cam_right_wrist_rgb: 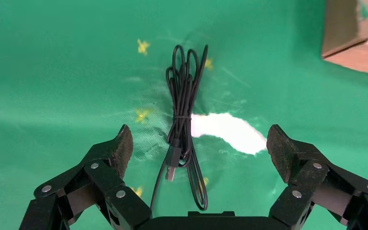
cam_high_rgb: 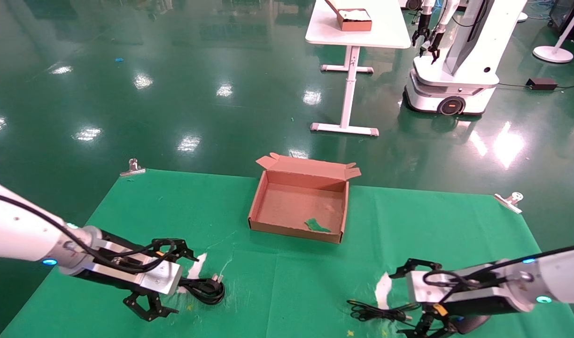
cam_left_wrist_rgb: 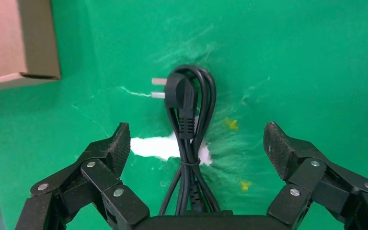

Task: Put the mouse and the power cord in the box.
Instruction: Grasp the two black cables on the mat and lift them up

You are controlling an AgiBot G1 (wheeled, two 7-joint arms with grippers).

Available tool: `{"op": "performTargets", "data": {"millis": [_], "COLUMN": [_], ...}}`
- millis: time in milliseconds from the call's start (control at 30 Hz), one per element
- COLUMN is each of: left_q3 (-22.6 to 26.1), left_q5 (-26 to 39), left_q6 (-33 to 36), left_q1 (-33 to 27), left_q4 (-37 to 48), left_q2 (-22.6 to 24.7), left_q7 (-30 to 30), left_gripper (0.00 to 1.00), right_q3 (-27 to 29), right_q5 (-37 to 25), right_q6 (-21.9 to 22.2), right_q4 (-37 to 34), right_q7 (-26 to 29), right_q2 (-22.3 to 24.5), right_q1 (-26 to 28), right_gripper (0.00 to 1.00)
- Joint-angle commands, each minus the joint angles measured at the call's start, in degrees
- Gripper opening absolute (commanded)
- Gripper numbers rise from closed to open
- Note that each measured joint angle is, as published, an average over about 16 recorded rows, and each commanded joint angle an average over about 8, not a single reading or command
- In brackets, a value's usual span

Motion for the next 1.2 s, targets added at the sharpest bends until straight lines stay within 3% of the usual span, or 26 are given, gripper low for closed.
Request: {"op": "performTargets", "data": {"millis": [33, 400, 867, 900, 1000, 1033, 1133, 1200], "left_q3": [0.54, 0.68, 0.39, 0.36, 0.30, 0.29, 0.25, 0.24], "left_q5": [1.00, 1.65, 1.52, 1.48, 1.39, 1.38, 1.33, 1.32], "left_q6": [-1.09, -6.92, -12.18, -12.19, -12.00, -11.91, -11.62, -11.54], "left_q1": [-0.61, -1.19, -1.38, -1.39, -1.39, -1.40, -1.47, -1.52], "left_q4": [3.15, 14.33, 20.98, 21.21, 21.73, 21.92, 22.33, 22.49], "left_q2": [1.88, 6.14, 7.56, 7.59, 7.64, 7.67, 7.70, 7.72], "left_q7": [2.28, 9.55, 13.84, 14.05, 14.62, 14.83, 15.30, 15.46], "left_gripper": [1.00, 1.00, 1.00, 1.00, 1.00, 0.93, 0.57, 0.32], "right_q3": [-0.40, -0.78, -0.56, -0.49, -0.31, -0.28, -0.23, -0.22], "right_q5": [-0.80, -1.65, -1.43, -1.33, -1.08, -1.04, -0.98, -0.98], "right_q6": [1.06, 3.87, 5.81, 5.97, 6.36, 6.47, 6.67, 6.73], "right_q4": [-2.92, -11.93, -16.77, -16.91, -17.20, -17.31, -17.58, -17.70], "right_q7": [-2.11, -8.63, -12.25, -12.43, -12.96, -13.15, -13.56, -13.68], "right_q2": [-1.81, -5.83, -7.34, -7.43, -7.66, -7.74, -7.90, -7.96], "right_q1": [0.54, 2.26, 2.82, 2.82, 2.82, 2.83, 2.89, 2.93], "right_gripper": [1.00, 1.00, 0.98, 0.92, 0.57, 0.44, 0.08, 0.00]}}
